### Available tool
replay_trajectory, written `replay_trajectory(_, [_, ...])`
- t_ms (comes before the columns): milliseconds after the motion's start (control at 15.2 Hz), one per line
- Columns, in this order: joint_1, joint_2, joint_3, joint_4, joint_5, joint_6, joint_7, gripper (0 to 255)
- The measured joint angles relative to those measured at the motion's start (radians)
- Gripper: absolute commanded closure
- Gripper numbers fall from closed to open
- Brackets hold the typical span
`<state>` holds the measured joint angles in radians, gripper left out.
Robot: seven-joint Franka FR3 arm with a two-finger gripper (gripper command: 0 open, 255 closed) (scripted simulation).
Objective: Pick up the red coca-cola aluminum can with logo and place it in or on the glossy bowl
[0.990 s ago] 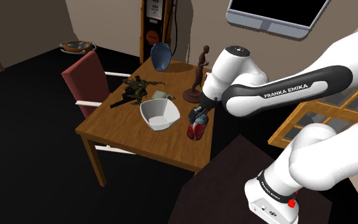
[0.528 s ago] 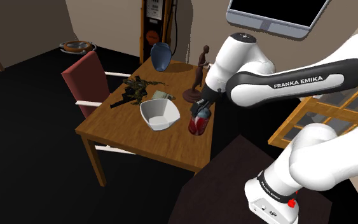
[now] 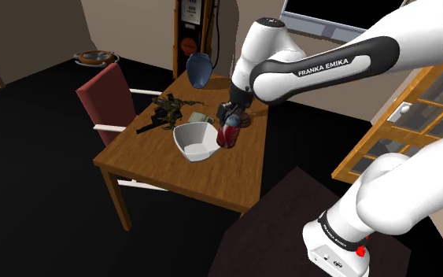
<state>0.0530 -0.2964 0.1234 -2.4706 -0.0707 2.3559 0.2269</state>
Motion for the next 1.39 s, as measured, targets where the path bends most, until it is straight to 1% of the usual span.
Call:
replay_trajectory(132, [-0.007, 0.062, -0.003, 0.069, -0.008, -0.008, -0.004, 255])
replay_trajectory(396, [-0.017, 0.207, -0.003, 0.25, -0.027, -0.043, -0.003, 255])
replay_trajectory(792, [-0.022, 0.425, -0.007, 0.551, -0.05, -0.128, -0.009, 255])
replay_trajectory(858, [-0.022, 0.465, -0.008, 0.618, -0.052, -0.156, -0.014, 255])
replay_trajectory(924, [-0.021, 0.486, -0.009, 0.641, -0.055, -0.158, -0.012, 255])
replay_trajectory(1056, [-0.019, 0.508, -0.009, 0.651, -0.059, -0.147, -0.008, 255])
replay_trajectory(1386, [-0.017, 0.533, -0.011, 0.616, -0.068, -0.088, 0.002, 255])
